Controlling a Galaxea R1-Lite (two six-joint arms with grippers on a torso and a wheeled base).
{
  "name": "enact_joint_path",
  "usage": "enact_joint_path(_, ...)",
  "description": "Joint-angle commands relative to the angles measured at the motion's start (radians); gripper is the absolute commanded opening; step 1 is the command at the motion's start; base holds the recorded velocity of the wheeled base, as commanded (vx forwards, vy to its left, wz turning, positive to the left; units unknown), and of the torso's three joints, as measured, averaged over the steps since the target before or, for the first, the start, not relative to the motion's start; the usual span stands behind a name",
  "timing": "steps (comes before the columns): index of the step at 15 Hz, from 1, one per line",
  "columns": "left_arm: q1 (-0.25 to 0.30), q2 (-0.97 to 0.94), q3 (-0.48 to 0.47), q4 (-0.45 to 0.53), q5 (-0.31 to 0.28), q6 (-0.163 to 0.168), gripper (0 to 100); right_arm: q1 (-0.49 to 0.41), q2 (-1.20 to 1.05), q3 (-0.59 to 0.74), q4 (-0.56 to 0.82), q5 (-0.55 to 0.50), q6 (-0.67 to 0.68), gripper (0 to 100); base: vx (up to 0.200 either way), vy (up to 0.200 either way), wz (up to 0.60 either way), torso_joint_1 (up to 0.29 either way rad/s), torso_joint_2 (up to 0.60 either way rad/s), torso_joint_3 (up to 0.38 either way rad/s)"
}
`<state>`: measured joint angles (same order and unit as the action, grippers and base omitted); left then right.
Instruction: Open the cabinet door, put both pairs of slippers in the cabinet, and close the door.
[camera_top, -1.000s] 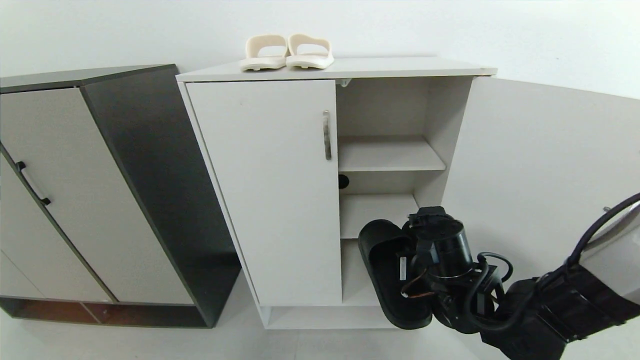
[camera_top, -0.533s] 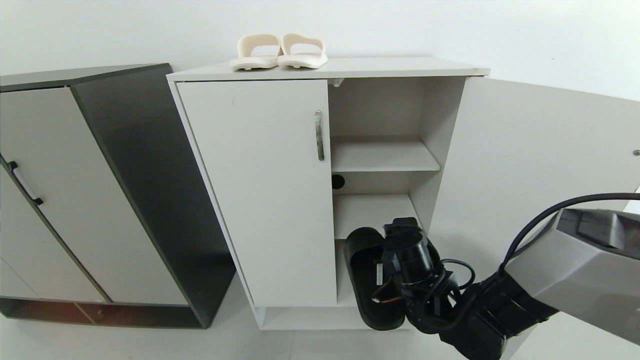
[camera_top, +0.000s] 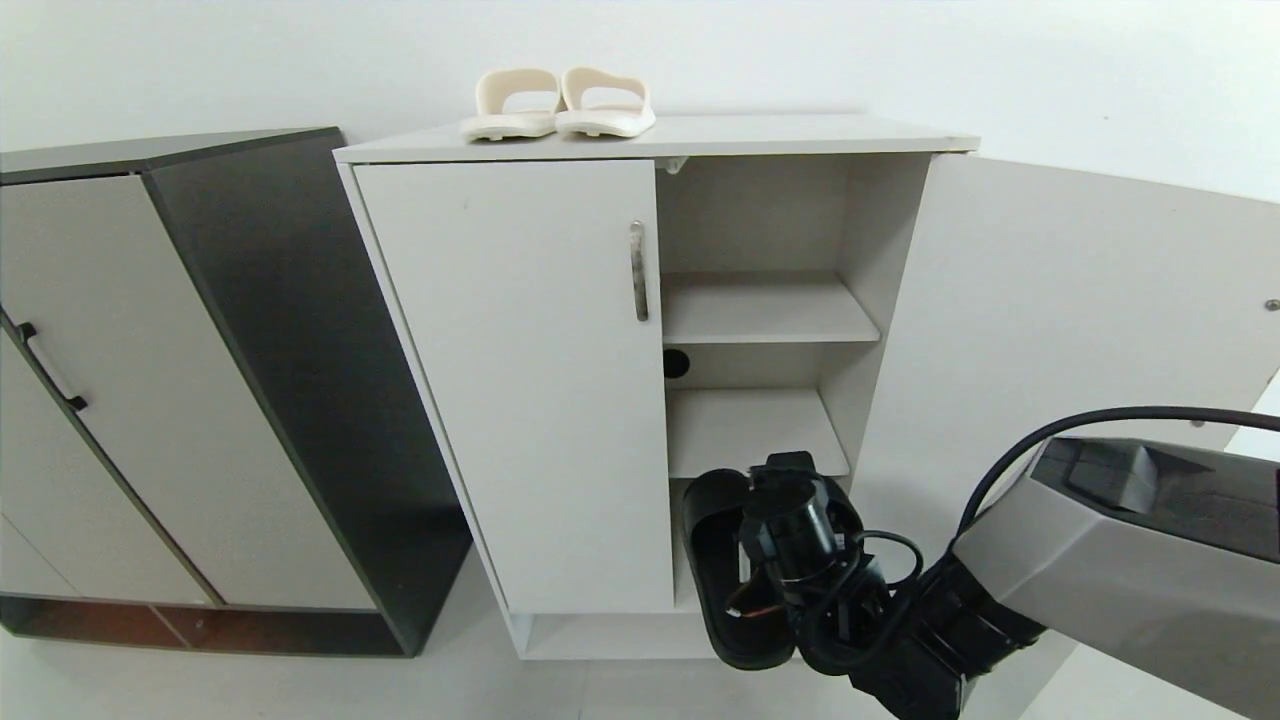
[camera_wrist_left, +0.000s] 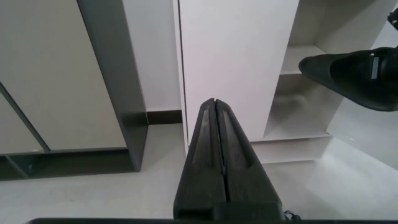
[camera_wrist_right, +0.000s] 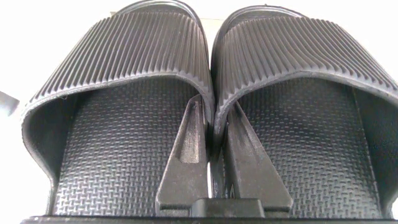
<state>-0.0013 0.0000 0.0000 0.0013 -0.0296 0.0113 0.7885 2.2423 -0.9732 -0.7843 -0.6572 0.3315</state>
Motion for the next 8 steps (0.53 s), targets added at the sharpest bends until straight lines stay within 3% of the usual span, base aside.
enact_joint_path(1,0.0,0.003,0.0,0.0,-0.001,0.003,0,0.0,0.023,-0.018,0.0,-0.012,-0.002,0,0.0,0.0,0.0,0.0,0.0,0.0)
enact_joint_path(4,0.0,0.005,0.0,0.0,-0.001,0.001,0,-0.032,0.06,-0.055,-0.001,-0.012,0.0,0,0.0,0.0,0.0,0.001,0.0,-0.035)
enact_joint_path(8,0.0,0.003,0.0,0.0,-0.001,0.003,0,-0.058,0.086,-0.094,-0.003,-0.012,0.0,0,0.0,0.0,0.0,0.005,0.0,-0.182)
